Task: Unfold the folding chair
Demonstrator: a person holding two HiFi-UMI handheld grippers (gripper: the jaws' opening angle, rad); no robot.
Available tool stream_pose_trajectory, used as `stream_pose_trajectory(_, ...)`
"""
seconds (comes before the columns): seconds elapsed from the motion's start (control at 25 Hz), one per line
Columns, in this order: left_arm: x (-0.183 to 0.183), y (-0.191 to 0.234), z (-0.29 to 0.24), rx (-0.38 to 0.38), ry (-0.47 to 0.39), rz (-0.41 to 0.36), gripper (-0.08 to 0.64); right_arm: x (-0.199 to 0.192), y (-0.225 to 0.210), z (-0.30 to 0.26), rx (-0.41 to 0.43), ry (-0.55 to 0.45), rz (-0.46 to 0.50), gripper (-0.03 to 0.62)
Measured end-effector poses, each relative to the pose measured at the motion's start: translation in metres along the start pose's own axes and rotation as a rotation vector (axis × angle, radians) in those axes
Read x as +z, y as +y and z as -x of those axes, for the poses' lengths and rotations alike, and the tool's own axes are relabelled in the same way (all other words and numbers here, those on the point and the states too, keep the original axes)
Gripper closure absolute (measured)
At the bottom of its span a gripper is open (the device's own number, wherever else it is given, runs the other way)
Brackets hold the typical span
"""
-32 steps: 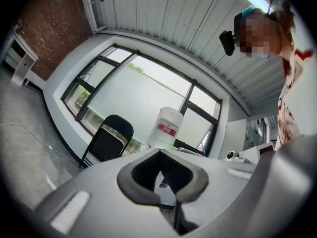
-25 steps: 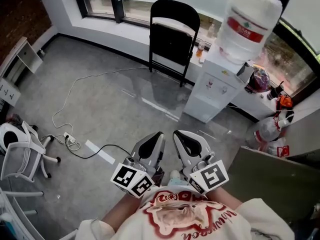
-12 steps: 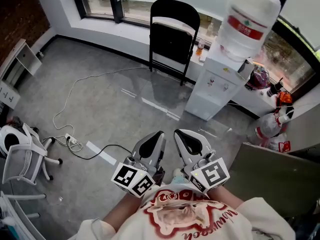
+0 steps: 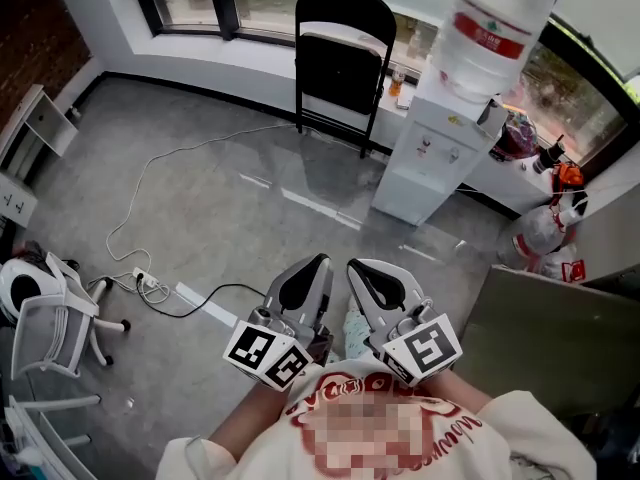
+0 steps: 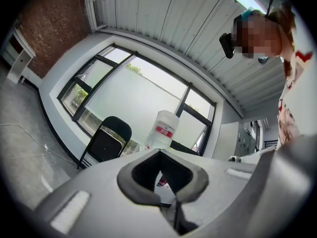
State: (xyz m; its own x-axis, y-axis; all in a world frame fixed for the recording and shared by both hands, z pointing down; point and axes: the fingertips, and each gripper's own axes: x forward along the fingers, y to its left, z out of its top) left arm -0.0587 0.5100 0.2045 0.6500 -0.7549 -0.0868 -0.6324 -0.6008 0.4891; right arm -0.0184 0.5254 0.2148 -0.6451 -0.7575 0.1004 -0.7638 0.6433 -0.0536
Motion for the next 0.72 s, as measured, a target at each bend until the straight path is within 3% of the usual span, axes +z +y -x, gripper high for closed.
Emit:
stream_pose_trajectory(0.24,-0.004,0.013,-0.002,0.022,0.027,-0.004,0.56,0.003,-0.015,-0.008,-0.028,-0.027,-0.029,0.569)
stream_pose_trajectory(0.56,0.006,0.046,-0.028,0.081,0.029,-0.018,0.56,0.006,-0.031,-0.054,0.053,-0.033,-0.046,0.569)
stream_pose_trajectory(0.72,0.007,0.062,-0.063,0.083,0.039,-0.023,0.56,0.007,-0.063,-0.079,0.066,-0.022,-0.046,0.569)
